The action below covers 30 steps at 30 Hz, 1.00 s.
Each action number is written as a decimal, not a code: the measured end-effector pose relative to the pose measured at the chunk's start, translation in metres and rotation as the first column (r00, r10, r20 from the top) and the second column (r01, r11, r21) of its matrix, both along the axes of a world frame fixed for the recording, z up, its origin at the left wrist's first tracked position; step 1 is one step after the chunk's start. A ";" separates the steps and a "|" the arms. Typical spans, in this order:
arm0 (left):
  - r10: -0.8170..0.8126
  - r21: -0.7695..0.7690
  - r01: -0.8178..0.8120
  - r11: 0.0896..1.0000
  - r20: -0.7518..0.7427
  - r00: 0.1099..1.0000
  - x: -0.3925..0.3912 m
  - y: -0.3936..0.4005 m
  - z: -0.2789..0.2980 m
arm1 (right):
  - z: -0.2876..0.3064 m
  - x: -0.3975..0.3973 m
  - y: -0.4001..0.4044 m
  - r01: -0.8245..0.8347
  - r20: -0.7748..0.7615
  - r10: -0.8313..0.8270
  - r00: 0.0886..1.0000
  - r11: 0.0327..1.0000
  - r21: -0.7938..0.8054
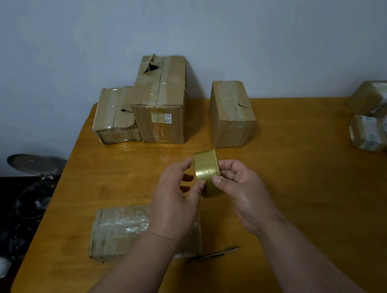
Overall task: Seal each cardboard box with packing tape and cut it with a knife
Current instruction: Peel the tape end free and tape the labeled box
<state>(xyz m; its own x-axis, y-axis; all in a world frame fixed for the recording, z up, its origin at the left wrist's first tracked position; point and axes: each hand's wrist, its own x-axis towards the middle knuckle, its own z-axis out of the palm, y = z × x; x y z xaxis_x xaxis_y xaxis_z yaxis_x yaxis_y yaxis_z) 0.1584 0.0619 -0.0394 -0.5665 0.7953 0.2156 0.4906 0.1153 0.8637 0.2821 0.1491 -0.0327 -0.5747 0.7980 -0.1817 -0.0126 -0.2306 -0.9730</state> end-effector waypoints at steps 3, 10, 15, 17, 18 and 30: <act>0.012 -0.013 -0.011 1.000 0.073 0.997 0.004 0.000 0.001 | 0.001 0.000 0.000 -0.007 -0.019 0.007 1.000 1.000 0.002; 0.097 0.191 -0.044 0.981 -0.277 0.956 0.003 0.001 -0.001 | -0.001 -0.004 -0.005 0.046 -0.076 -0.045 0.996 0.999 0.013; 0.090 0.194 -0.032 0.980 -0.299 0.950 0.004 0.000 0.003 | 0.000 -0.007 -0.008 0.101 -0.085 -0.099 0.991 0.995 0.018; 0.049 0.128 -0.032 0.991 -0.134 0.990 0.008 -0.001 0.009 | 0.001 -0.009 -0.008 0.155 -0.060 -0.155 0.986 0.988 0.000; 0.012 0.061 -0.013 0.998 0.023 1.000 0.011 -0.001 0.013 | 0.001 -0.010 -0.008 0.183 -0.049 -0.183 0.982 0.983 -0.009; 0.021 -0.079 0.013 0.997 0.420 0.907 0.017 -0.004 0.010 | 0.005 -0.011 -0.012 0.212 -0.032 -0.211 0.977 0.977 0.020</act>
